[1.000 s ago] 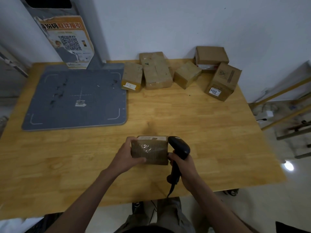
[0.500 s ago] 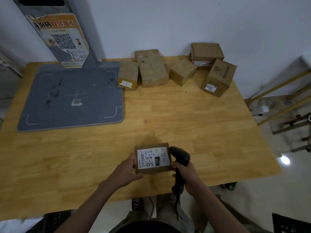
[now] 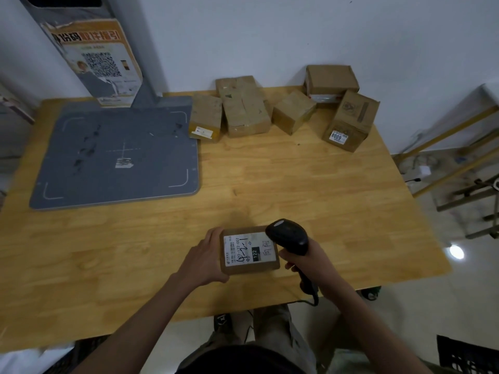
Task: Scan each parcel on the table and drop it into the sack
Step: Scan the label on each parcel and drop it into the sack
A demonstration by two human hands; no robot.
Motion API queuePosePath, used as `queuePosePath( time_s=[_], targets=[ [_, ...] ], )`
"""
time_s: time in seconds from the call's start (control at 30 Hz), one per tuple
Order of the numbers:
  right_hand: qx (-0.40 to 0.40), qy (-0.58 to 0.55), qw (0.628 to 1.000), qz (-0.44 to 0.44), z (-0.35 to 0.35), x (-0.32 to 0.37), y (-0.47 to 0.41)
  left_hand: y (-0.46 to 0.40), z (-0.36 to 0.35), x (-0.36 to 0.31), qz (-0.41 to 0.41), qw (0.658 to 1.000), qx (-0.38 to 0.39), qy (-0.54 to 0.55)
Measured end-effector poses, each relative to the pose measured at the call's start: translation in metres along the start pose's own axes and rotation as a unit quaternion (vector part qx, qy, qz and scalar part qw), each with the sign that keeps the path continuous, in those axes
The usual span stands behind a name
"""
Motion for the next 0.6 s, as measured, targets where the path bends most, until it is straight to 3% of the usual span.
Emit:
queuePosePath(
  time_s=[0.17, 0.37, 0.6],
  targets=[
    [0.053, 0.154, 0.983, 0.087, -0.002, 0.029, 0.002, -0.001, 0.010, -0.006, -0.030, 0.999, -0.016, -0.018],
    [0.095, 0.311, 0.937, 0.124, -0.010, 0.048, 0.009, -0.006, 0.025, -0.013, -0.058, 0.995, -0.058, -0.053],
    [0.108, 0.405, 0.897, 0.143, -0.015, 0.056, 0.015, -0.006, 0.026, -0.018, -0.070, 0.993, -0.073, -0.069]
  ],
)
Point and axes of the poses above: each hand's wrist, its own y-axis away from the middle knuckle, its own z-axis out of the back of the hand, x = y × z, the point moved 4 cm from there along -y, towards the middle knuckle
